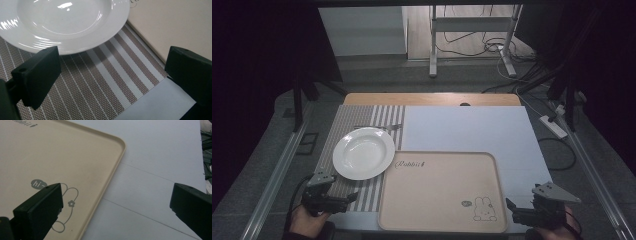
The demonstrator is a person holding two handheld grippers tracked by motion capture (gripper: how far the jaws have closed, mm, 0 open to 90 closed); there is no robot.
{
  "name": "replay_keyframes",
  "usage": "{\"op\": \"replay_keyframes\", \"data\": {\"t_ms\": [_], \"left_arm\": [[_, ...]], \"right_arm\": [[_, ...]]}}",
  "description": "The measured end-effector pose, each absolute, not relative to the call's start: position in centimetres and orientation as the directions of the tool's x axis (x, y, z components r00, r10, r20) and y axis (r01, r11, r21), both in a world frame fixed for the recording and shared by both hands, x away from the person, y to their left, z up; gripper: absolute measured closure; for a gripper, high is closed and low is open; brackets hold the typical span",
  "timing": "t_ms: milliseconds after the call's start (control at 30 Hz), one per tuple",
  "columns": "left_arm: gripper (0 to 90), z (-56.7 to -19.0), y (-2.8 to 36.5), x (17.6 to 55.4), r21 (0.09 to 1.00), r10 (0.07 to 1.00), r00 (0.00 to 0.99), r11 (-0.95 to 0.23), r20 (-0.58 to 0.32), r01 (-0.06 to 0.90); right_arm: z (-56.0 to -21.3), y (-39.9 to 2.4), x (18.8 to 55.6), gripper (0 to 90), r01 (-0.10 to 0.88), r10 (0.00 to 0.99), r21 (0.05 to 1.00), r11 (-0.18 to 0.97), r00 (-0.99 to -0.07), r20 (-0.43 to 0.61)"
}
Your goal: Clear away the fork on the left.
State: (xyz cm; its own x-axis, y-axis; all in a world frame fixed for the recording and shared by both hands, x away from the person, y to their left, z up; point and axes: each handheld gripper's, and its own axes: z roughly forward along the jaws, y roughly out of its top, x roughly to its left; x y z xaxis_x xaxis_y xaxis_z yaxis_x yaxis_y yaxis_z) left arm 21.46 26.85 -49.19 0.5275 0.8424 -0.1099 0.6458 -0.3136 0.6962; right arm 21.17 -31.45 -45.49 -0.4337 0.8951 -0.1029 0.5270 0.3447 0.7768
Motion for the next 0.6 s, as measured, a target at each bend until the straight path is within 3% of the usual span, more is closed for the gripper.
{"op": "replay_keyframes", "data": {"t_ms": [600], "left_arm": [[2.6, -49.27, 27.14, 21.73, 0.685, 0.835, 0.531, -0.3, -0.148, 0.663]], "right_arm": [[-45.6, -31.08, 21.21, 0.0, 0.523, 0.875, 0.758, 0.389, -0.468, -0.126]]}}
